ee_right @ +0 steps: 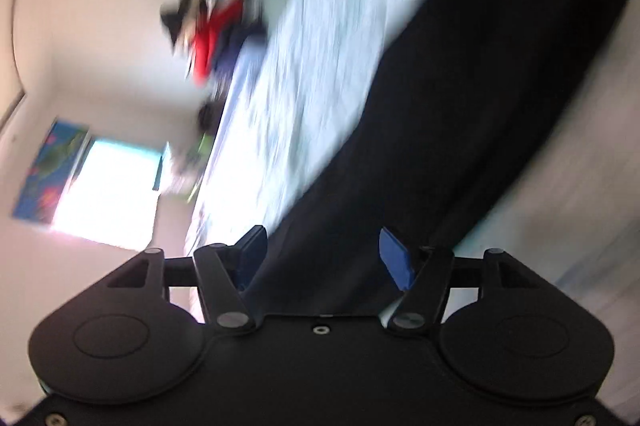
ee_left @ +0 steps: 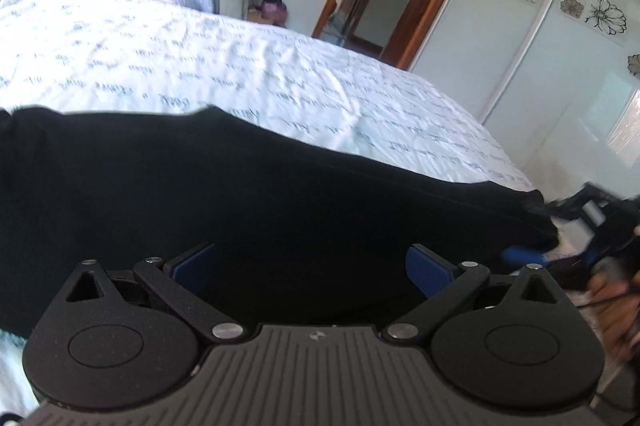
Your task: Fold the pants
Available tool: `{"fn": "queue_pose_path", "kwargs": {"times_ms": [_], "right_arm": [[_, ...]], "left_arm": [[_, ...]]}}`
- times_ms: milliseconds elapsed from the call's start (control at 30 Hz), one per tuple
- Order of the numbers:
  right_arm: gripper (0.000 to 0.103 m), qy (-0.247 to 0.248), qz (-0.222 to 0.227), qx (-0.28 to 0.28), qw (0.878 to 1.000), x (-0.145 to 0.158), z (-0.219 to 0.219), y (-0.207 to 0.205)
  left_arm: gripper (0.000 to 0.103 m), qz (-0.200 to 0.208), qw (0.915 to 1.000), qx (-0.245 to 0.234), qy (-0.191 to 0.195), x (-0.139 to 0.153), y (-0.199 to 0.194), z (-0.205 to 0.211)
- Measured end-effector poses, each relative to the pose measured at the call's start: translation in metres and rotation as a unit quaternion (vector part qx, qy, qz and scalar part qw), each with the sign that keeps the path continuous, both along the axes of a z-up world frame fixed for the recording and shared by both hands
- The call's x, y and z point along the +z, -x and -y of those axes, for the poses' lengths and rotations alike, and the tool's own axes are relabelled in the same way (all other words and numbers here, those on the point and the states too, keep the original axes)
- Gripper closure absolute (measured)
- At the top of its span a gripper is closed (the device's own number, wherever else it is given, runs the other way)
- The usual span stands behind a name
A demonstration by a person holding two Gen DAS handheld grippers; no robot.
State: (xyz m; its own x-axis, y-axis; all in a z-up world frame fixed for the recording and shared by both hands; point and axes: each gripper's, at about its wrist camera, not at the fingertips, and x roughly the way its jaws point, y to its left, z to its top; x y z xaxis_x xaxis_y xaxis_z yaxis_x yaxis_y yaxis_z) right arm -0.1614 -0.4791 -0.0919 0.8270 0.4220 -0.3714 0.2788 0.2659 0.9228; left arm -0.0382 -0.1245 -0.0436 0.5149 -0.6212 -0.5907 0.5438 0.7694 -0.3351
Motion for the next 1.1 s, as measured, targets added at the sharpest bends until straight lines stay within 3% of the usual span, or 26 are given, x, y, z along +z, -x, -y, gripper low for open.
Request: {"fn": "queue_pose_path", "kwargs": {"times_ms": [100,167,233,300,367,433,600,700,800,867,900,933,1033,1067,1100], "right_arm": [[0.043,0.009,-0.026,0.015,1.000,-0.011,-0.017,-0.012],[0.051,0.016,-0.028,0.012,0.999,-0.010,-0.018,-0.018],[0.053,0.015,-0.024,0.006,1.000,-0.008,-0.019,-0.023],[0.053,0.023,-0.028,0.009,0.999,-0.007,-0.021,-0.028],[0.056,0.025,-0.038,0.006,0.999,-0.011,-0.024,-0.029],[0.060,0.025,-0.042,0.002,0.999,-0.015,-0.021,-0.016],[0.063,0.028,-0.049,-0.016,0.998,-0.015,-0.011,-0.001],[0.063,0.026,-0.048,-0.016,0.998,-0.018,-0.011,-0.002],[0.063,0.023,-0.046,-0.017,0.999,-0.019,-0.011,-0.001],[0.063,0.020,-0.045,-0.016,0.999,-0.020,-0.010,-0.002],[0.063,0.019,-0.045,-0.015,0.999,-0.021,-0.009,-0.002],[0.063,0.018,-0.044,-0.014,0.999,-0.021,-0.009,-0.002],[0.063,0.016,-0.044,-0.015,0.999,-0.023,-0.007,-0.001],[0.063,0.018,-0.044,-0.014,0.999,-0.022,-0.008,-0.001],[0.063,0.020,-0.045,-0.014,0.999,-0.022,-0.008,-0.001]], "left_arm": [[0.002,0.017,0.9993,-0.002,-0.032,-0.002,0.004,0.007],[0.002,0.003,0.9987,-0.004,-0.050,-0.003,0.003,0.009],[0.002,-0.049,0.9985,-0.012,-0.020,-0.005,0.001,0.007],[0.001,-0.124,0.9910,-0.020,0.046,-0.011,0.001,0.006],[0.001,-0.195,0.9731,-0.023,0.121,-0.023,0.002,0.004],[0.001,-0.252,0.9513,0.005,0.177,-0.037,0.001,0.001],[0.001,-0.343,0.8921,0.096,0.279,-0.064,-0.012,-0.015],[0.001,-0.362,0.8713,0.125,0.307,-0.067,-0.021,-0.025],[0.003,-0.371,0.8660,0.131,0.309,-0.066,-0.022,-0.028],[0.003,-0.407,0.8443,0.120,0.328,-0.064,-0.017,-0.026],[0.002,-0.411,0.8406,0.106,0.337,-0.060,-0.015,-0.024],[0.002,-0.403,0.8447,0.096,0.338,-0.053,-0.012,-0.024],[0.002,-0.358,0.8704,0.100,0.323,-0.044,-0.013,-0.023],[0.002,-0.356,0.8717,0.116,0.316,-0.048,-0.016,-0.024],[0.002,-0.369,0.8676,0.129,0.307,-0.056,-0.019,-0.025]]}}
